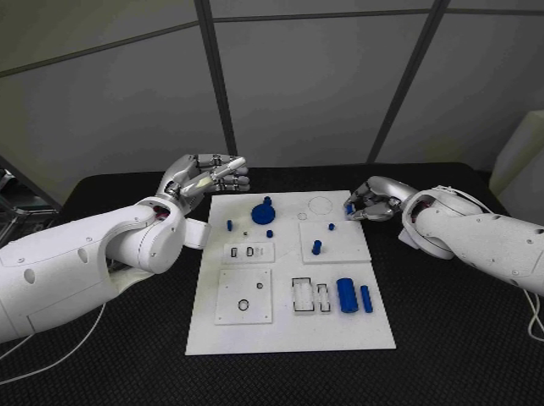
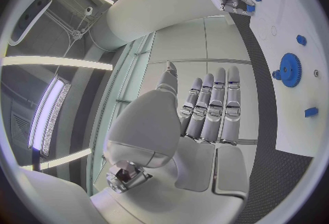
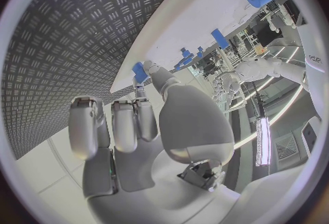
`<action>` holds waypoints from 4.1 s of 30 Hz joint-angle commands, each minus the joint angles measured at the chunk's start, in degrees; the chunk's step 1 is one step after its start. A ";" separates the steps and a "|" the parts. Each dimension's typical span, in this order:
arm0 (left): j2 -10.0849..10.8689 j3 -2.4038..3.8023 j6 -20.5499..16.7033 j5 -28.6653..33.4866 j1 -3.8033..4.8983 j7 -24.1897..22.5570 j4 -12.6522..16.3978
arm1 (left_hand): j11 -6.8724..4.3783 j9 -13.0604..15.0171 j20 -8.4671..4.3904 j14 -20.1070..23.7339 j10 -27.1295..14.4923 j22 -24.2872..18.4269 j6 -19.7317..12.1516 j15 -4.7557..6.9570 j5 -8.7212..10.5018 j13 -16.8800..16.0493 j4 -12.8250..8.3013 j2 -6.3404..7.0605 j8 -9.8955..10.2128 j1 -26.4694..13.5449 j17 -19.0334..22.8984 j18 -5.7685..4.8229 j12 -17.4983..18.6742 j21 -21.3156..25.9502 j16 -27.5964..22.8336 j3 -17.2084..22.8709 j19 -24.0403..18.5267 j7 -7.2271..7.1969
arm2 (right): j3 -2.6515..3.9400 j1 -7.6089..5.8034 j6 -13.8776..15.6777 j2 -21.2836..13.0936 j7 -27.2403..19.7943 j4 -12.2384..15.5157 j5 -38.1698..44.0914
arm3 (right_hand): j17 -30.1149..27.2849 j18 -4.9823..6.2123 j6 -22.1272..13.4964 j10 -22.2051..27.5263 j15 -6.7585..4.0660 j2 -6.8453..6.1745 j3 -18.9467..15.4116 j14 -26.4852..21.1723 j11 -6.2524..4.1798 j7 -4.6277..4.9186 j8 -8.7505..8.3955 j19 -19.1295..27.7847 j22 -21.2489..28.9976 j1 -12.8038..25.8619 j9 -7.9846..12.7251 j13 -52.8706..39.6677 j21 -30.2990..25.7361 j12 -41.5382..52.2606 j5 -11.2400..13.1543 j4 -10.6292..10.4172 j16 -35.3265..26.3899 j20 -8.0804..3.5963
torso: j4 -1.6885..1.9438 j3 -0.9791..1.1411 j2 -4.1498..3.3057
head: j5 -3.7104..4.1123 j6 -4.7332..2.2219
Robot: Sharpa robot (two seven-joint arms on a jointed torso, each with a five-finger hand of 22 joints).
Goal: Assemble the parts on the task board
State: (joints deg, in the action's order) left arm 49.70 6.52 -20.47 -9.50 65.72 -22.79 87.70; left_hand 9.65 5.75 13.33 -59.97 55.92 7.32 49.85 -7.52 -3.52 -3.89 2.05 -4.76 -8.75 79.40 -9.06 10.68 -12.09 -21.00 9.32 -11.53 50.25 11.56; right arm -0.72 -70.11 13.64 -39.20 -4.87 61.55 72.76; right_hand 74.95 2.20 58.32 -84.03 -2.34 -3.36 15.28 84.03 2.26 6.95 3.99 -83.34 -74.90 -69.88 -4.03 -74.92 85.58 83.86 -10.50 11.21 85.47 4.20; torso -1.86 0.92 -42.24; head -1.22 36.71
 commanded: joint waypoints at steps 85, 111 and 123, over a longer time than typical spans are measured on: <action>-1.40 0.05 1.19 0.54 0.03 0.52 -1.06 | 0.02 -0.03 0.30 0.52 -0.16 -0.18 -0.14 -0.08 0.06 -0.06 -0.22 -0.51 0.29 -0.06 -0.13 -0.30 0.38 0.32 -0.40 -0.38 -0.17 0.09 | -0.35 3.74 2.63 13.62 13.68 15.31 9.96 | 5.55 -0.12 5.87 -1.96 -0.82 3.34 2.23 3.91 -1.36 -1.48 -0.10 -0.73 -5.94 1.46 -1.09 -8.71 0.19 0.09 -0.50 0.17 0.00 -0.87 | -0.06 0.01 0.02 | -3.14 2.06; -1.55 0.04 1.28 0.54 0.03 0.72 -1.37 | 0.02 -0.03 0.30 0.52 -0.16 -0.18 -0.14 -0.08 0.06 -0.06 -0.22 -0.51 0.29 -0.06 -0.13 -0.30 0.38 0.32 -0.40 -0.38 -0.17 0.09 | -0.54 4.28 1.88 14.80 12.39 13.00 9.51 | 5.34 -0.04 5.28 -1.83 -0.76 2.87 1.94 3.86 -1.21 -1.31 -0.41 -0.49 -5.58 2.17 -0.97 -8.56 0.01 -0.08 -0.23 0.12 -0.13 -0.80 | -0.04 0.01 0.01 | -3.34 2.45; -1.56 0.03 1.26 0.54 0.03 0.83 -1.46 | 0.02 -0.03 0.30 0.52 -0.16 -0.18 -0.14 -0.08 0.06 -0.06 -0.22 -0.51 0.29 -0.06 -0.13 -0.30 0.38 0.32 -0.40 -0.38 -0.17 0.09 | -0.55 4.39 0.19 14.59 12.52 12.94 8.68 | 5.09 0.03 5.15 -1.74 -0.74 2.72 1.81 3.80 -1.15 -1.26 -0.43 -0.29 -5.28 2.44 -0.94 -8.43 -0.14 -0.21 -0.10 0.06 -0.26 -0.78 | -0.10 -0.01 0.01 | -3.40 2.71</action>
State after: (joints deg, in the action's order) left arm 48.19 6.50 -19.80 -9.05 65.68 -21.81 86.20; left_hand 9.65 5.75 13.33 -59.97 55.92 7.21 49.85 -7.52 -3.52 -3.89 1.89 -4.76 -8.75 79.40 -9.13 10.68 -12.09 -21.00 9.32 -11.69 50.25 11.56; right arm -1.05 -65.93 16.17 -24.48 7.40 74.67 81.77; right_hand 74.90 2.20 63.61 -83.83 -3.18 -0.88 17.47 84.04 1.02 5.73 3.40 -83.96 -74.91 -67.99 -4.99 -74.92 85.83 84.03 -10.93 11.37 85.48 3.57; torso -1.92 0.92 -42.21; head -4.63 39.37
